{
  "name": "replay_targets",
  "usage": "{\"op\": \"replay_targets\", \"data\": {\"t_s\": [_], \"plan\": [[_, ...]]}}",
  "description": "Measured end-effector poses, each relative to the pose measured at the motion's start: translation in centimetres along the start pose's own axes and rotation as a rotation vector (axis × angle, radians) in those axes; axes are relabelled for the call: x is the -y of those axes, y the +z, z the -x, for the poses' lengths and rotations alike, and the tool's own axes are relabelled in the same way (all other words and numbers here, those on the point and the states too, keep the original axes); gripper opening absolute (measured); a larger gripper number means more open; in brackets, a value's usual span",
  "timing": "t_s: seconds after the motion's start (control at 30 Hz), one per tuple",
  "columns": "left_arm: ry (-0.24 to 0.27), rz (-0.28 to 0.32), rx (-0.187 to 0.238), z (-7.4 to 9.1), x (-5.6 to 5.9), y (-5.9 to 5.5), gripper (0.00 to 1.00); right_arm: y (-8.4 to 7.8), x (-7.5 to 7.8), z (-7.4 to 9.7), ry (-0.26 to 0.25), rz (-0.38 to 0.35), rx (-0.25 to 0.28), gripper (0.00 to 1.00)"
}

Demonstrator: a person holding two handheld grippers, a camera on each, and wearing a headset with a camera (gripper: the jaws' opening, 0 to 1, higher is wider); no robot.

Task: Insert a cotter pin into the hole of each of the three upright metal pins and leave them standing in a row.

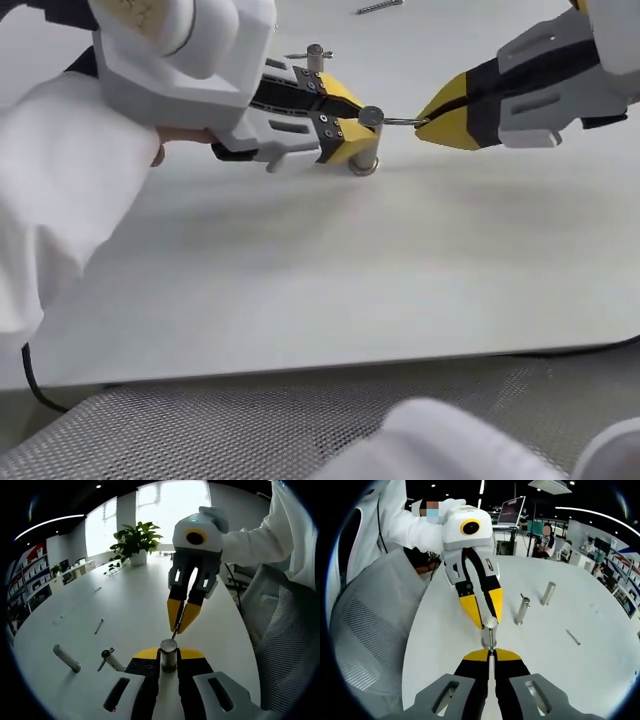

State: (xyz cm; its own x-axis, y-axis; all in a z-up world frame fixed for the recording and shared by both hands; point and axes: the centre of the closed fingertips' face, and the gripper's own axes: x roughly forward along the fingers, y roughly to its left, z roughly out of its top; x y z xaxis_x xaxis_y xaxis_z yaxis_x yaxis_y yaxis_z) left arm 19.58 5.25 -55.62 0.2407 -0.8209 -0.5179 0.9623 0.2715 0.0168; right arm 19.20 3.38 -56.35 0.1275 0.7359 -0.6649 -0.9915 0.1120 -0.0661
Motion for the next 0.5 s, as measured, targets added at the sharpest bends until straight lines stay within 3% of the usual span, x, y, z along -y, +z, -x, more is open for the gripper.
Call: {"op": "replay_targets", "data": {"t_s": [0.5], "plan": [[-0.013,-0.001,-0.004,0.27,0.60,0.37,0.11,0.73,0.12,-0.98,0.037,0.083,-0.019,0.00]]}}
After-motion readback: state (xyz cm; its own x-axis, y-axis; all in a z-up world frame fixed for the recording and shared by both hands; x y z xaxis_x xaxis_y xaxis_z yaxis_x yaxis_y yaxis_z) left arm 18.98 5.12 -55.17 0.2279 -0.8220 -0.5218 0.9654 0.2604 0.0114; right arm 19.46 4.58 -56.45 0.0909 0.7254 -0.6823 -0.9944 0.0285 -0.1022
